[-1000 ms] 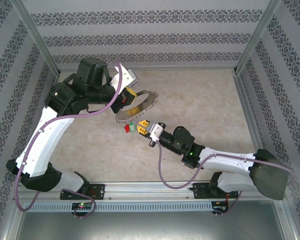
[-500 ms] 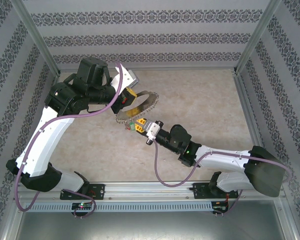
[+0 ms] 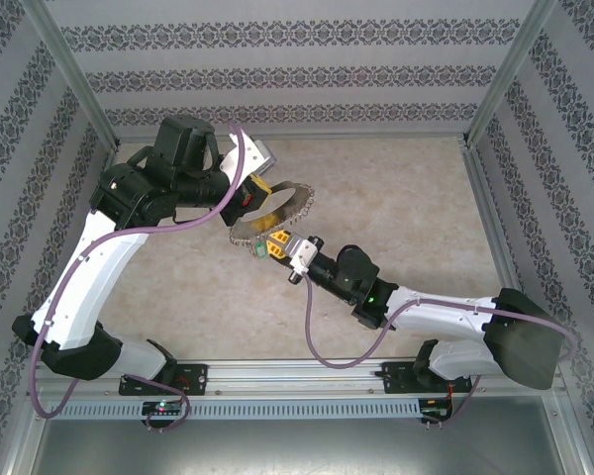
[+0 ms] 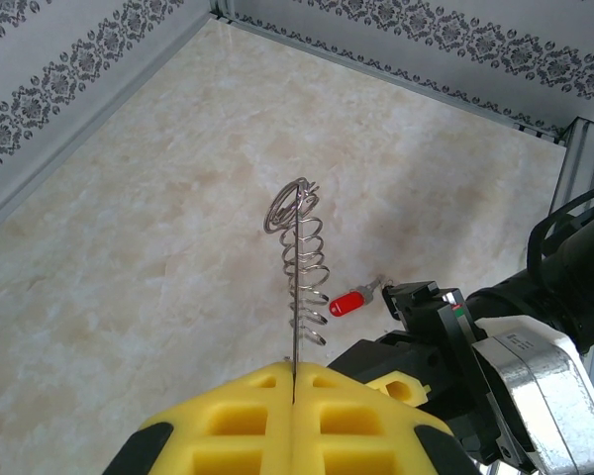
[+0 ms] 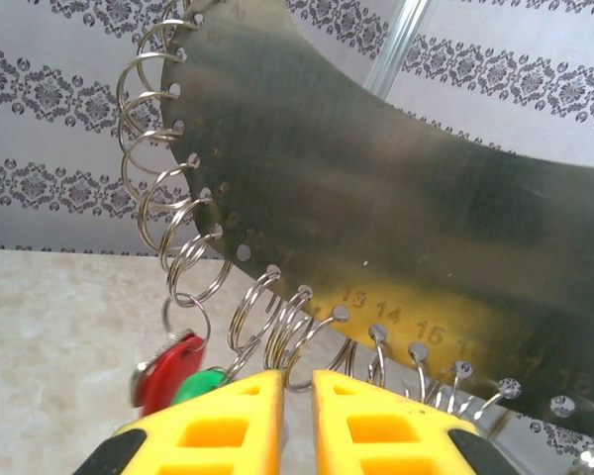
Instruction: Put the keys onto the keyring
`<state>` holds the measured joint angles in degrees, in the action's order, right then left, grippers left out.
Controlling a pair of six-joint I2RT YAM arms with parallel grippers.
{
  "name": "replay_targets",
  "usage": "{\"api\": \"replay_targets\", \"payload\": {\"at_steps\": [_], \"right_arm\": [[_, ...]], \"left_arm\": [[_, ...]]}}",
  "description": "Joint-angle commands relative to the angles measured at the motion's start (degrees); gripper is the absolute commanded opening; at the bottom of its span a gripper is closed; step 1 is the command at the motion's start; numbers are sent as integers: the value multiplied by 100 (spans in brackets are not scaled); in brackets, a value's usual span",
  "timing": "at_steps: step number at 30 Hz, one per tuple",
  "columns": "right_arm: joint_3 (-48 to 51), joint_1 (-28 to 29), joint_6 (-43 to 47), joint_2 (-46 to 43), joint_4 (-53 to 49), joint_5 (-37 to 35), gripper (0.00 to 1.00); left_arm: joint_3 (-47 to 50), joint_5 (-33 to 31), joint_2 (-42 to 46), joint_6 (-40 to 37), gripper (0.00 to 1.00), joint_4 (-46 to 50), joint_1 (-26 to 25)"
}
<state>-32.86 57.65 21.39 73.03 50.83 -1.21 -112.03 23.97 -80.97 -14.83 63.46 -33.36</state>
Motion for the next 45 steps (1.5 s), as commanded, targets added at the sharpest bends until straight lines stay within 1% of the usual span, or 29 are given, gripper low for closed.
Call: {"api": "replay_targets", "payload": {"at_steps": [1,10,20,26,33,37,40,42,44,45], "right_arm": [[-159,91,23,35,226,-36,17],[-193,117,82,127,235,-167,20],[-229,124,229,149,366,-307,21],[-240,124,207,166,382,-299,18],[-256,124,210,211,384,-345,18],[-281,124,199,250,388,-309,15],[-289,133,190,272,402,-301,11],[-284,133,190,271,399,-309,10],[-282,141,195,272,384,-326,6],[-274,141,183,273,384,-337,6]], "left_arm": [[-15,126,188,-68,0,-115,-3],[-13,195,227,-38,0,-150,-4],[18,196,274,-11,0,-150,-7],[27,208,274,-11,0,-175,-3],[45,222,283,24,0,-184,-6],[67,206,295,49,0,-231,-6],[74,199,292,57,0,-248,-11],[80,196,279,67,0,-259,-4],[108,146,286,88,0,-290,-4],[129,120,295,101,0,-320,-8]]}}
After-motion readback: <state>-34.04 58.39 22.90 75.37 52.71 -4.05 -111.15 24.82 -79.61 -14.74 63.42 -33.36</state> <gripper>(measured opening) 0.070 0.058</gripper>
